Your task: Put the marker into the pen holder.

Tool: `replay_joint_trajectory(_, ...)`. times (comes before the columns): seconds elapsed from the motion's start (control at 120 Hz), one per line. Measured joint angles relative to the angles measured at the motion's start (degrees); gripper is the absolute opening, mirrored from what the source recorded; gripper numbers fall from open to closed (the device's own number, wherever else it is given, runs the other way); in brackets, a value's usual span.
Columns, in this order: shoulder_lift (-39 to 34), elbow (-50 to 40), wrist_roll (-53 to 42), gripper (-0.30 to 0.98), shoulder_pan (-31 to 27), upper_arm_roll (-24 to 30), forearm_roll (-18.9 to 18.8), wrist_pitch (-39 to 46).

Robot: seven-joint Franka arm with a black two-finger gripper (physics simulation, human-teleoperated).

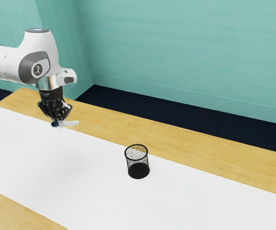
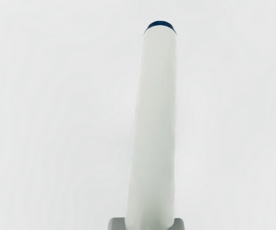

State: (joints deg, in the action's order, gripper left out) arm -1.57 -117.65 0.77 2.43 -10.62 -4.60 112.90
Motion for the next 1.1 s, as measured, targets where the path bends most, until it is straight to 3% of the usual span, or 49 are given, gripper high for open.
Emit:
replay_joint_trajectory(0.125, 6.8, 18.2, 0.1, -0.10, -1.3, 2.9, -1.0, -8.7)
replay_joint_trajectory(0.233, 19.8, 37.8, 0.0, -0.10, 7.3, 5.1, -1.0, -16.2)
replay_joint_trajectory(0.35, 30.9, 50.5, -0.2, -0.10, 9.8, 8.6, -0.3, -22.8)
replay_joint_trajectory(0.55, 39.2, 57.6, -0.8, -0.10, 9.8, 10.0, 1.1, -33.6)
replay_joint_trajectory(0.808, 39.6, 59.5, -1.5, -0.09, 10.8, 10.0, 2.4, -44.2)
replay_joint_trajectory(1.1, 40.3, 59.4, -2.3, -0.08, 12.3, 9.5, 4.0, -48.6)
